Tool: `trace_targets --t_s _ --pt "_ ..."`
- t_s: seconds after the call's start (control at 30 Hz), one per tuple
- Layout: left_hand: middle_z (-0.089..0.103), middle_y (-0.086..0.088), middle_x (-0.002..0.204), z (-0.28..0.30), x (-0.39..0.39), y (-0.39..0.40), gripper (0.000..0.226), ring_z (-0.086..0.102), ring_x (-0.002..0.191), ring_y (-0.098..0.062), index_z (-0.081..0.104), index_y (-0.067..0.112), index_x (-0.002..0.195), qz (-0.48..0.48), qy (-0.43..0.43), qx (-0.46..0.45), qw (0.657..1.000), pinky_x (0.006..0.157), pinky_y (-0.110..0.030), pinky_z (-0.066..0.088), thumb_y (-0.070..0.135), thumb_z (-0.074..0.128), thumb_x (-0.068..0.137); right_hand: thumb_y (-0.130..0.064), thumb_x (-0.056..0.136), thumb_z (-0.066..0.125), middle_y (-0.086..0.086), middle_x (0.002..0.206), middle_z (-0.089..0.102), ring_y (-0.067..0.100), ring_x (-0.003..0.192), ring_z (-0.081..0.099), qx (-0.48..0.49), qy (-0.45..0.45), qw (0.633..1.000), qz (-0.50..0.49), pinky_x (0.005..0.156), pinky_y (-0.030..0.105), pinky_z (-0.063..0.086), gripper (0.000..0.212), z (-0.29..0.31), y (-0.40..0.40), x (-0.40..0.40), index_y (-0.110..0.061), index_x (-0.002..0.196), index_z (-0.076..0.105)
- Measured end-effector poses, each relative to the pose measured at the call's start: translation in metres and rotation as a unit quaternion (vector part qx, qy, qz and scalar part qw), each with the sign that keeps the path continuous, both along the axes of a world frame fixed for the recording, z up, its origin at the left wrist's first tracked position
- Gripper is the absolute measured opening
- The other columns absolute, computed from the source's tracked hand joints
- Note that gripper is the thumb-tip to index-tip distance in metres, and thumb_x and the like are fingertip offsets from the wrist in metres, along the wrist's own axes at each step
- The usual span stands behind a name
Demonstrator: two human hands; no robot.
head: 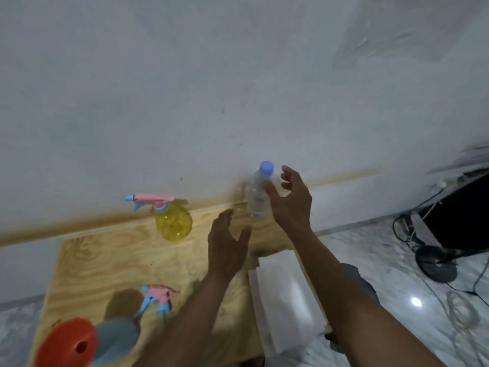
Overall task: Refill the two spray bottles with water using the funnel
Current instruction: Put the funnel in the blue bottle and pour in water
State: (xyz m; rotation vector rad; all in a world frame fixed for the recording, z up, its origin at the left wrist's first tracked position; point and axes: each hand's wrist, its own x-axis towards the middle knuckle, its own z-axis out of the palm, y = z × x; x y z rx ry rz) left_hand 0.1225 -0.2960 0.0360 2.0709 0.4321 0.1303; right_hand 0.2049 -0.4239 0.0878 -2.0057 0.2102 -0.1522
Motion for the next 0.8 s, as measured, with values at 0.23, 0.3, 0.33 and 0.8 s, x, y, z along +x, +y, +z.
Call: trace_targets --t_s 0.23,0.3,0.33,0.8 --pt "0.056 0.008 0.138 -0.002 0.074 -0.037 0.070 0.053 0.118 -0.005 0.045 0.020 0.147 0.033 -0.018 -0.055 0.998 0.092 -0.002 0.038 0.024 0.077 0.086 -0.038 0.084 0.078 -0.006 0.130 0.066 0.013 0.117 0.059 -0.001 -0.036 0.998 0.049 0.100 0.040 0.050 0.053 -0.018 0.000 0.039 -0.026 0.133 0.062" --pt "0.058 0.011 0.131 -0.008 0.084 -0.045 0.064 0.052 0.113 0.001 0.049 0.017 0.144 0.040 -0.025 -0.079 0.996 0.082 0.008 0.033 0.013 0.076 0.086 -0.038 0.086 0.077 -0.009 0.128 0.066 0.011 0.116 0.059 0.001 -0.040 0.998 0.041 0.097 0.044 0.052 0.047 -0.028 0.001 0.043 -0.032 0.130 0.063" --pt "0.058 0.009 0.131 -0.012 0.087 -0.048 0.064 0.056 0.112 0.003 0.050 0.014 0.143 0.048 -0.028 -0.094 0.994 0.082 0.007 0.034 0.007 0.075 0.085 -0.037 0.087 0.076 -0.010 0.127 0.066 0.011 0.115 0.060 0.003 -0.042 0.998 0.037 0.097 0.045 0.052 0.046 -0.032 0.001 0.045 -0.033 0.130 0.062" --pt "0.069 0.005 0.126 -0.028 0.068 -0.041 0.067 0.068 0.111 -0.018 0.053 0.030 0.139 0.074 -0.051 -0.134 0.987 0.093 -0.036 0.057 0.025 0.081 0.079 -0.032 0.087 0.074 -0.005 0.119 0.067 0.007 0.106 0.061 0.012 -0.038 0.997 0.063 0.092 0.028 0.052 0.039 -0.021 0.005 0.021 -0.022 0.124 0.065"
